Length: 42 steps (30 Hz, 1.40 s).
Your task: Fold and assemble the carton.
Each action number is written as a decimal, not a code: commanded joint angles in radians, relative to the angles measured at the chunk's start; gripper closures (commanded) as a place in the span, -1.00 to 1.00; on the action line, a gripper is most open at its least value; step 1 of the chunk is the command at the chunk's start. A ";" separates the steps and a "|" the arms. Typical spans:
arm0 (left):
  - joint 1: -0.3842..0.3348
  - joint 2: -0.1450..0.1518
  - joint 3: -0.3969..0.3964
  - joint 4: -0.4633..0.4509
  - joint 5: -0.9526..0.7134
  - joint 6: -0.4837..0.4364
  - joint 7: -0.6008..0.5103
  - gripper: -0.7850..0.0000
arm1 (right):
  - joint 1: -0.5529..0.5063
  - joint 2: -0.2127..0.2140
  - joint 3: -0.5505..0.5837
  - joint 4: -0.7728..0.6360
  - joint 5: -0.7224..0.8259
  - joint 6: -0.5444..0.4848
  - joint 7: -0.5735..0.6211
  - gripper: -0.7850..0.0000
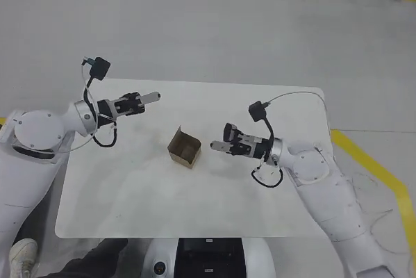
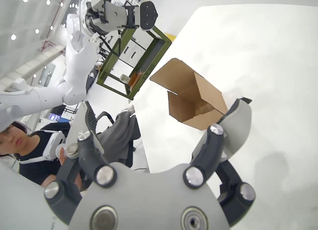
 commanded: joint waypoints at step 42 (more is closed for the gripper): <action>0.106 0.003 -0.094 -0.001 0.129 -0.048 0.118 -1.00 | 0.533 -0.183 -0.423 0.555 -0.291 -0.386 -0.193 -1.00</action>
